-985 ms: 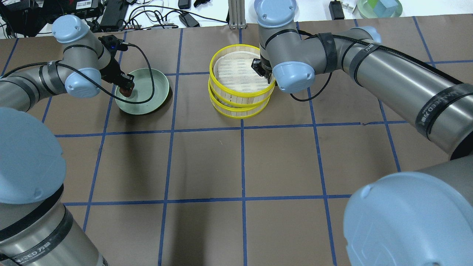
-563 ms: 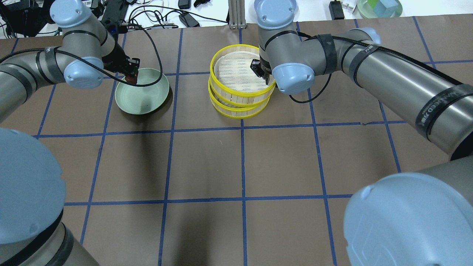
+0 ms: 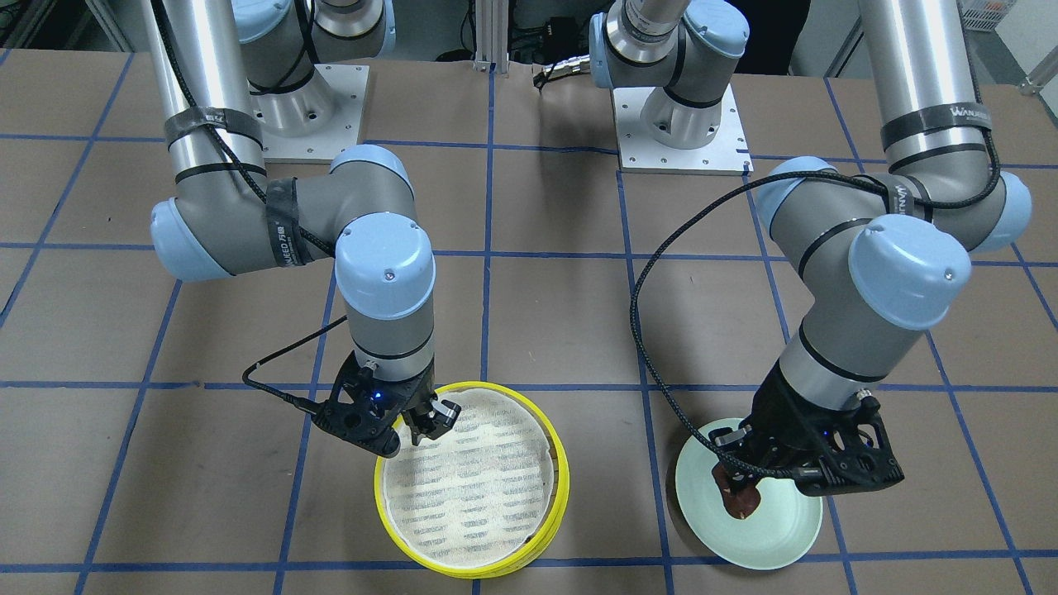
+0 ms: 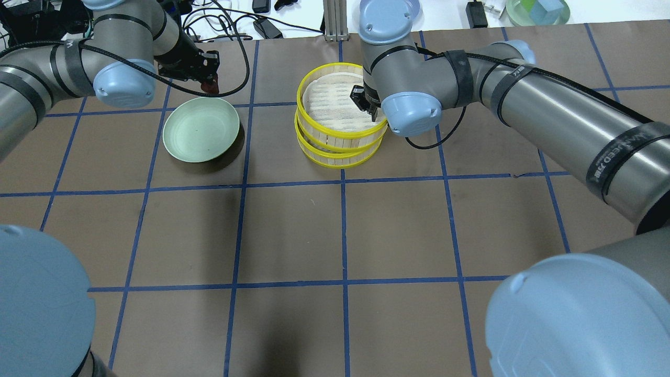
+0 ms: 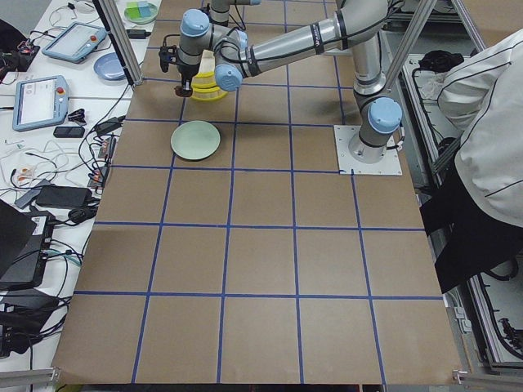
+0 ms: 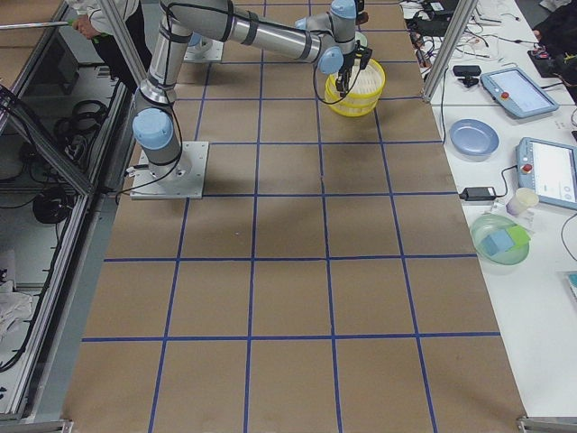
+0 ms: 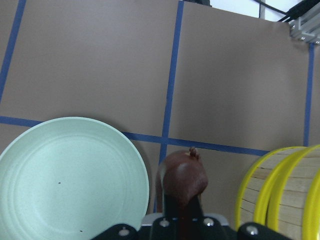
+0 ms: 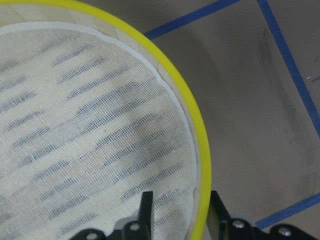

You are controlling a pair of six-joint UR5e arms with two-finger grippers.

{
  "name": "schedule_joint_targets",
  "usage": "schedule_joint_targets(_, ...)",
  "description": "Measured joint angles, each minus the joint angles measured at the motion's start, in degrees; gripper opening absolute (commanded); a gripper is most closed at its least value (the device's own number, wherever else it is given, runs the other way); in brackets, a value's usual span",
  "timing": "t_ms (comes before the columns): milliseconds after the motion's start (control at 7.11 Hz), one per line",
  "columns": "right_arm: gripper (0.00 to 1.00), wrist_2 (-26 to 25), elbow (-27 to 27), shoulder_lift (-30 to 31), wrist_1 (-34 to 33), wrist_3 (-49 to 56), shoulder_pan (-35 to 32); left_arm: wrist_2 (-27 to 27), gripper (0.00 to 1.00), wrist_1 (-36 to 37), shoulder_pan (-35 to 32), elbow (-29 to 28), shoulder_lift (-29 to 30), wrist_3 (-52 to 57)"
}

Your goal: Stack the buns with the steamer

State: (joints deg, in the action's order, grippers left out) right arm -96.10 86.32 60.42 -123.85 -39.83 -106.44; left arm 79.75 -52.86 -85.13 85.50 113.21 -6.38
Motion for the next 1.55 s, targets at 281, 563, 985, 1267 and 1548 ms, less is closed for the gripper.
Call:
schedule_joint_targets(281, 0.28, -0.5, 0.8, 0.2, 0.5, -1.2, -1.5, -0.8, 0.00, -2.7, 1.2, -0.7, -1.8, -0.6)
schedule_joint_targets(563, 0.02, -1.2, 2.0, 0.8, 0.8, -1.1, -2.1, -0.9, 0.00, -4.5, 2.3, -1.0, -3.8, -0.5)
schedule_joint_targets(985, 0.00, -1.5, 2.3, 2.0, 1.7, -0.4, -3.1, -1.1, 0.00, -5.4, 2.4, -1.0, -5.8, -0.5)
schedule_joint_targets(1267, 0.00, -1.7, 2.3, 3.0, 2.1, -0.2, -3.6, -1.5, 0.00, -5.5, 2.4, -1.0, -6.2, -0.5)
schedule_joint_targets(1548, 0.00, -1.7, 2.4, 3.3, 1.9, 0.4, -4.1, -1.9, 0.00, -5.5, 2.4, -1.0, -6.2, -0.5)
